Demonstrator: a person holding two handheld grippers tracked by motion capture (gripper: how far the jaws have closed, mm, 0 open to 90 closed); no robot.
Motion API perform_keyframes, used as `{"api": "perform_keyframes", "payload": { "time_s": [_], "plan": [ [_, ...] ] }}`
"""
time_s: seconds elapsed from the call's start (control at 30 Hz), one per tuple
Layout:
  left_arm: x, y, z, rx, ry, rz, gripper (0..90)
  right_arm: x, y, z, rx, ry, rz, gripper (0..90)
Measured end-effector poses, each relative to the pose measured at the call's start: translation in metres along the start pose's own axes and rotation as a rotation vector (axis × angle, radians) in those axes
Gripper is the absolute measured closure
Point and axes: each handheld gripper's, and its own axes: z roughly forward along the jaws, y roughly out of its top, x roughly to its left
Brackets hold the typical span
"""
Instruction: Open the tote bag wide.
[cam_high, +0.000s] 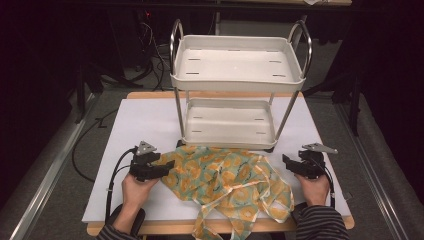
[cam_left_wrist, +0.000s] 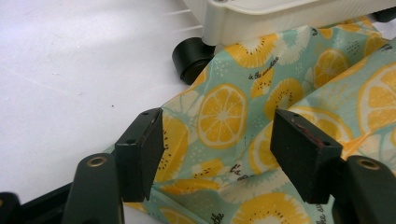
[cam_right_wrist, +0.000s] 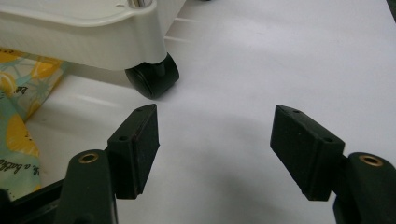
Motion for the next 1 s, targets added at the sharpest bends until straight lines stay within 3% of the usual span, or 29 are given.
{"api": "perform_keyframes", "payload": {
  "time_s": [0.47, 1.0],
  "plan": [
    [-0.0029, -0.0010, -0.0013, 0.009, -0.015, 0.007, 35.0, 0.0029, -0.0011, 0.0004, 0.017, -0.003, 0.001, 32.1],
    [-0.0037, -0.0038, -0.0048, 0.022, -0.029, 0.039, 35.0, 0.0041, 0.0003, -0.0002, 0.001, -0.042, 0.008, 31.9]
  ]
}}
